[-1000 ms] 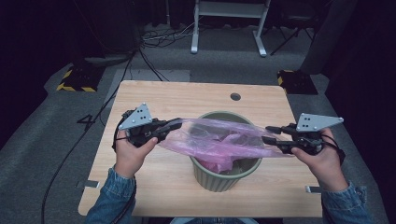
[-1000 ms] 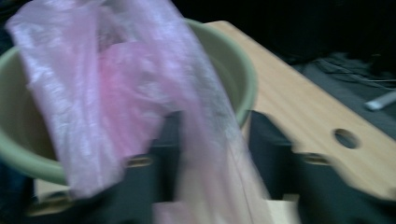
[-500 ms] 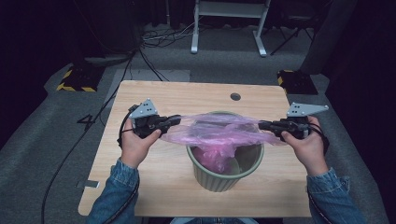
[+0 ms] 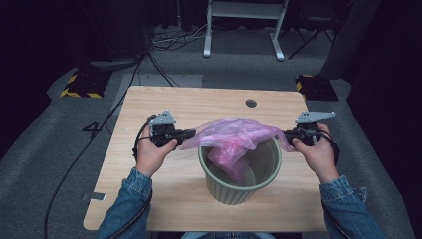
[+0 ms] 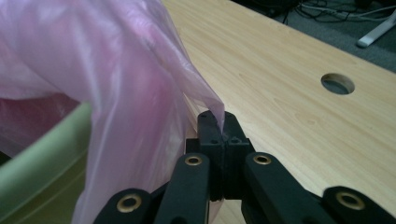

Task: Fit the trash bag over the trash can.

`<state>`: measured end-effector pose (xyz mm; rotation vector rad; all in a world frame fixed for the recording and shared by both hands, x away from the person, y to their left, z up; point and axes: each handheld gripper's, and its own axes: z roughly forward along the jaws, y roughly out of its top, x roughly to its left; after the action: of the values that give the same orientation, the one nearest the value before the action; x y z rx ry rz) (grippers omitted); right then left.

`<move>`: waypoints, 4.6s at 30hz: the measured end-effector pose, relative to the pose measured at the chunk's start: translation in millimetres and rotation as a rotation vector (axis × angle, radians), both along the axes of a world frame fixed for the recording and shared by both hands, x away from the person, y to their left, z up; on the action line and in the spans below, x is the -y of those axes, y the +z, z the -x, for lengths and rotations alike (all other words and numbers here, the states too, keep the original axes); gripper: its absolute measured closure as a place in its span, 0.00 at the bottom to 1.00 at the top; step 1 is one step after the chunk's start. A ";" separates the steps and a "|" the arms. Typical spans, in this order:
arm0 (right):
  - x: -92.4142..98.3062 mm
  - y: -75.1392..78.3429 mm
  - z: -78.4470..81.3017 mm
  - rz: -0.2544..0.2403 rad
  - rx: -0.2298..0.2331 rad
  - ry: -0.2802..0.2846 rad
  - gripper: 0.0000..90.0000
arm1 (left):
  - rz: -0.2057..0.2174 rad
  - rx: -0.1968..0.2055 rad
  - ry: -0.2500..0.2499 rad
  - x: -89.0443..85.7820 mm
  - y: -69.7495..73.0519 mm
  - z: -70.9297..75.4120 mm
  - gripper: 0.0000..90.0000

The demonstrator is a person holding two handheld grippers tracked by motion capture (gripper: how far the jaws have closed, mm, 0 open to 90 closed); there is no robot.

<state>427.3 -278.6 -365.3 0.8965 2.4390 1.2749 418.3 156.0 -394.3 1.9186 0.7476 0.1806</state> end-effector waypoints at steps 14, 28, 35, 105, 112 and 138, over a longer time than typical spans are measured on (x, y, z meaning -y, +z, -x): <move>-2.7 -11.7 -3.1 0.010 -0.068 -0.014 1.00 | -0.014 -0.060 -0.025 5.2 -8.5 -1.7 0.98; 6.3 -17.7 -2.1 0.025 -0.115 -0.042 1.00 | -0.042 -0.100 -0.006 -2.8 -14.2 1.1 0.97; 13.3 -30.7 0.5 0.031 -0.152 -0.057 1.00 | -0.069 -0.139 -0.013 1.5 -25.5 -0.5 0.97; 27.7 -23.5 -8.6 0.006 -0.110 -0.095 1.00 | 0.037 0.256 -0.176 -2.9 54.7 86.6 1.00; 30.8 -23.4 -6.4 -0.042 -0.089 -0.097 0.82 | 0.066 0.230 -0.162 -18.5 41.1 97.4 1.00; 15.9 48.7 61.5 -0.067 0.245 0.057 0.29 | 0.075 0.224 -0.128 -1.6 45.5 86.0 0.98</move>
<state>365.8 -294.4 -316.5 0.6465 2.2574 1.4029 332.4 157.5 -348.8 1.8318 0.4746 0.2783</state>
